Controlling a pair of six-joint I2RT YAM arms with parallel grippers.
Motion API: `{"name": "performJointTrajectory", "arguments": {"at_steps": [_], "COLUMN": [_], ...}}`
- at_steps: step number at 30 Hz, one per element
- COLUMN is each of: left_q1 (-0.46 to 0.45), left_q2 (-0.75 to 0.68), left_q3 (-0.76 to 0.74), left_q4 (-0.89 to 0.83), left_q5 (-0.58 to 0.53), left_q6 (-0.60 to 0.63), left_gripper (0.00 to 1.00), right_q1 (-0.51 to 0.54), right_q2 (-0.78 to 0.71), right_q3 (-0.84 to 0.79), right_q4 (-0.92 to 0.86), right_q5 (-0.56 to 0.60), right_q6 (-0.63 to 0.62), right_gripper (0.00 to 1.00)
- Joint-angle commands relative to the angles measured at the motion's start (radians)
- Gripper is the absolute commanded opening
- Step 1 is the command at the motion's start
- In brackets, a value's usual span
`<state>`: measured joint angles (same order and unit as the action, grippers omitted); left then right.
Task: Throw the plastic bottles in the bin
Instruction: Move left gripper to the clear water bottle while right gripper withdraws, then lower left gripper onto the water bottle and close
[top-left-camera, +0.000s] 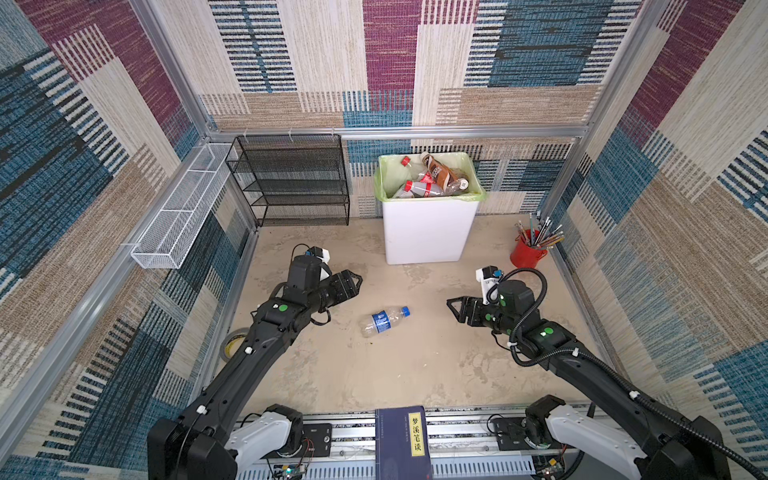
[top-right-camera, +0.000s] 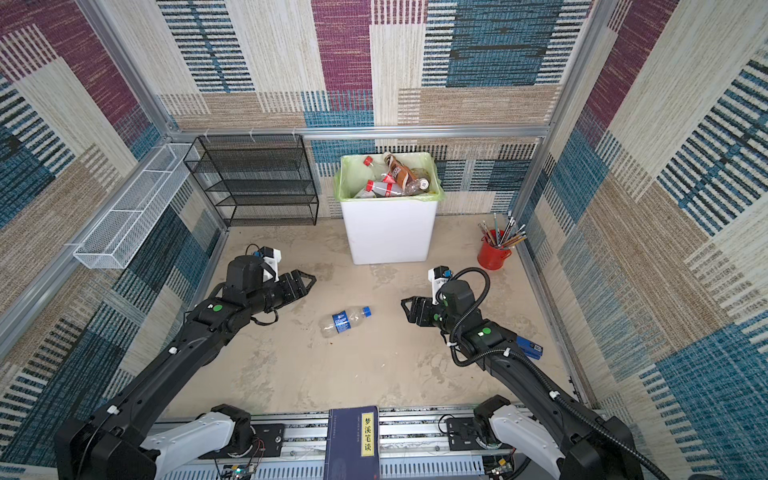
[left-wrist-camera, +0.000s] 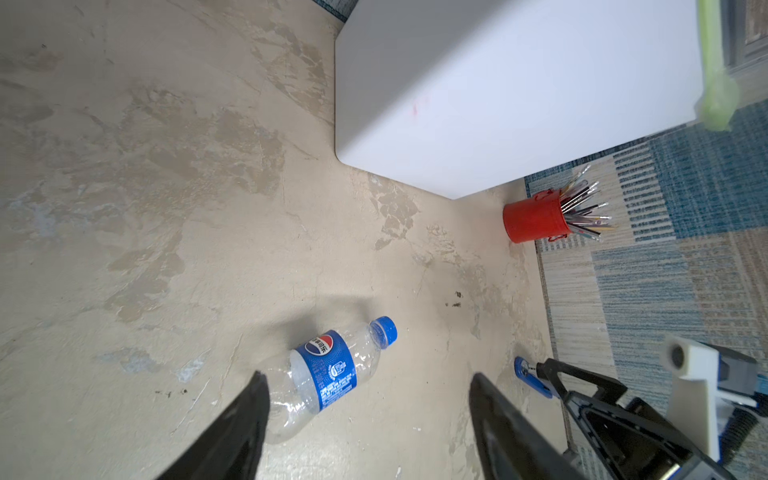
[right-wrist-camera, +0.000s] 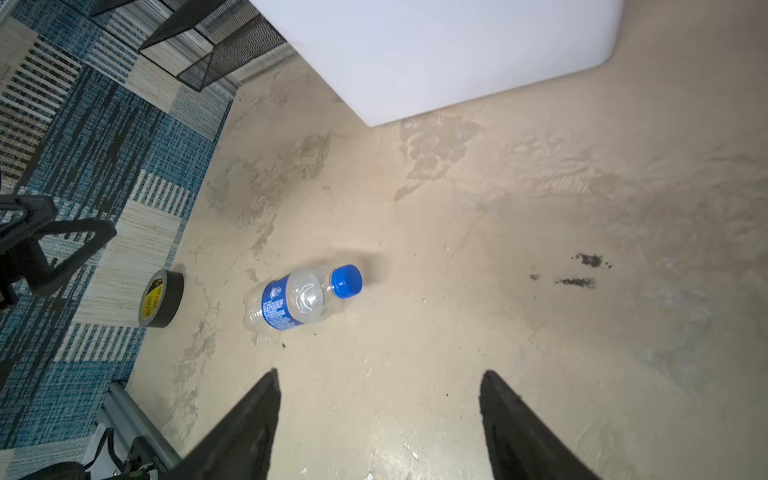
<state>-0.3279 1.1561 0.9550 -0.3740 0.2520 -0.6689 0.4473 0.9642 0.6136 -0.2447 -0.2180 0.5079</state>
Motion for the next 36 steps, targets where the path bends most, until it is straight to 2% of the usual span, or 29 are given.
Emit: {"name": "performJointTrajectory", "arguments": {"at_steps": [1, 7, 11, 15, 21, 26, 30, 36], "left_q1": [-0.007, -0.044, -0.086, -0.154, -0.254, -0.32, -0.361, -0.39], "left_q2": [0.064, 0.171, 0.227, 0.304, 0.427, 0.537, 0.614, 0.686], "left_q3": [0.044, 0.103, 0.149, 0.23, 0.336, 0.419, 0.473, 0.506], "left_q4": [-0.056, -0.123, -0.174, -0.266, -0.37, -0.466, -0.521, -0.542], "left_q5": [0.095, 0.101, 0.078, 0.01, -0.09, -0.2, -0.267, -0.309], "left_q6": [0.058, 0.141, 0.245, 0.375, 0.503, 0.574, 0.636, 0.652], "left_gripper": [0.76, 0.74, 0.75, 0.77, 0.83, 0.88, 0.87, 0.88], "right_q1": [0.0, 0.0, 0.0, 0.0, 0.001, 0.0, 0.0, -0.001], "right_q2": [-0.018, -0.058, -0.073, -0.077, -0.085, -0.106, -0.134, -0.161], "right_q3": [-0.033, -0.09, -0.112, -0.131, -0.15, -0.163, -0.175, -0.182], "right_q4": [0.023, 0.022, 0.023, 0.033, 0.044, 0.041, 0.037, 0.026], "right_q5": [-0.024, -0.015, -0.009, -0.008, -0.001, 0.008, 0.023, 0.037], "right_q6": [0.026, 0.05, 0.053, 0.059, 0.066, 0.075, 0.083, 0.085], "right_gripper": [0.77, 0.77, 0.76, 0.77, 0.76, 0.77, 0.77, 0.76]}}
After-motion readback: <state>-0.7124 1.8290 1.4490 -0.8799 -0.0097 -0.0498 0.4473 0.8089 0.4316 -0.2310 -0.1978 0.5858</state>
